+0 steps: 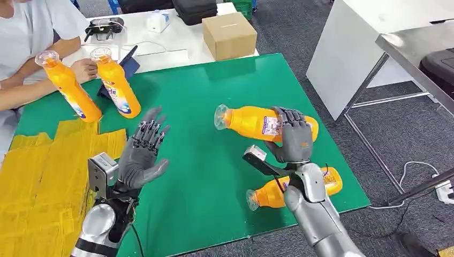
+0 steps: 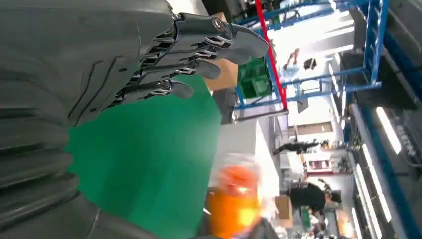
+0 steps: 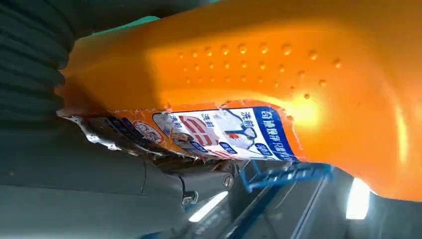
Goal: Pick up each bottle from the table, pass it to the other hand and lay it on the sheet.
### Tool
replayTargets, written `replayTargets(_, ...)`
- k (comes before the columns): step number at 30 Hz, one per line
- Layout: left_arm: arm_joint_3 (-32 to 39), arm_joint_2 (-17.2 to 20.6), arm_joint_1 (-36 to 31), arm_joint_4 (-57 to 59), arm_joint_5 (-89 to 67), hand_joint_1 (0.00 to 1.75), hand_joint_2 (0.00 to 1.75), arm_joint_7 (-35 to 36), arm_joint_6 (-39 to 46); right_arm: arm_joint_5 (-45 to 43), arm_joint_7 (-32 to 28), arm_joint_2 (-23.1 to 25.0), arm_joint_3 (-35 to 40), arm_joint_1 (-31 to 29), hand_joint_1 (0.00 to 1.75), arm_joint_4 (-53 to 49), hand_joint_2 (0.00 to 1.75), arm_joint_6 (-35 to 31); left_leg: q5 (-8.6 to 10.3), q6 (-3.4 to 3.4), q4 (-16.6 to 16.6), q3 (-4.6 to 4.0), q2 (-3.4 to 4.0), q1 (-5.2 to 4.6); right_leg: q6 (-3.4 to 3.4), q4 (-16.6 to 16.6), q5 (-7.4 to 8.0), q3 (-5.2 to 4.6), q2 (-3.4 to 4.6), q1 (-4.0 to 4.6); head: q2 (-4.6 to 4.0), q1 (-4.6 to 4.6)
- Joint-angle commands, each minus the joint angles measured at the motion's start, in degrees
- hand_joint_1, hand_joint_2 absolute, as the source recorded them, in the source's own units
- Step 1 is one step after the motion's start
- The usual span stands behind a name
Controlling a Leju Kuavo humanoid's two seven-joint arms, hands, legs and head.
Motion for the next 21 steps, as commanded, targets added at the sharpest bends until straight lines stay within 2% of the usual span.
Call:
replayTargets(1, -4.41, 2.75, -1.72, 1.19, -1.07, 0.0, 1.75, -0.01, 1.16, -20.27, -7.53, 3.0, -3.24, 6.87, 1.75, -16.65, 1.75, 9.06, -0.16, -0.15, 0.08, 0.19, -0.34, 0.14, -0.2, 0.07, -0.18, 0.22, 0.19, 0.06, 0.0, 0.0)
replayTargets(5, -5.54, 3.12, -1.96, 1.02, -1.16, 0.0, 1.75, -0.31, 1.3, -36.37, -11.35, 4.4, -3.03, 7.42, 1.75, -16.24, 1.75, 20.21, -0.14, -0.13, 0.05, 0.15, -0.26, 0.11, -0.18, 0.05, -0.13, 0.13, 0.22, 0.04, 0.0, 0.0)
replayTargets(7, -5.88, 3.0, -2.19, 0.93, -1.17, 0.0, 1.75, -0.37, 1.29, -37.02, -11.35, 4.77, -2.67, 6.97, 1.75, -15.41, 1.75, 20.85, -0.11, -0.12, 0.03, 0.09, -0.21, 0.11, -0.15, 0.02, -0.09, 0.07, 0.2, 0.05, 0.0, 0.0)
replayTargets(10, -7.53, 2.97, -2.94, 0.59, -2.38, 0.0, 1.75, -1.19, 2.26, -42.91, -11.7, 5.61, -2.31, 5.92, 1.75, -13.36, 1.75, 25.06, -0.17, -0.15, 0.08, 0.17, -0.26, 0.15, -0.19, 0.05, -0.13, 0.16, 0.27, 0.07, 0.0, 0.0)
replayTargets(18, -8.94, 2.69, -3.05, -0.09, -4.0, 0.0, 1.75, -1.79, 3.45, -43.62, -11.47, 6.13, -0.77, 5.13, 1.75, -11.51, 1.75, 26.53, -0.17, -0.14, 0.04, 0.2, -0.21, 0.15, -0.18, 0.0, -0.12, 0.19, 0.3, 0.07, 0.0, 0.0)
replayTargets(19, -9.55, 2.39, -2.96, -0.44, -8.51, 0.0, 1.75, -2.82, 7.1, -42.18, -11.24, 6.16, 0.55, 4.7, 1.75, -10.55, 1.75, 26.09, -0.1, -0.11, 0.0, 0.11, -0.16, 0.09, -0.13, -0.02, -0.07, 0.1, 0.22, 0.04, 0.0, 0.02)
replayTargets(21, -11.4, 1.74, -2.99, -1.11, -10.48, 0.0, 1.75, -2.63, 8.38, -38.74, -10.64, 6.73, 3.38, 4.05, 1.75, -8.51, 1.75, 25.23, -0.1, -0.1, 0.01, 0.09, -0.1, 0.1, -0.12, -0.02, -0.05, 0.07, 0.26, 0.04, 0.0, 0.0)
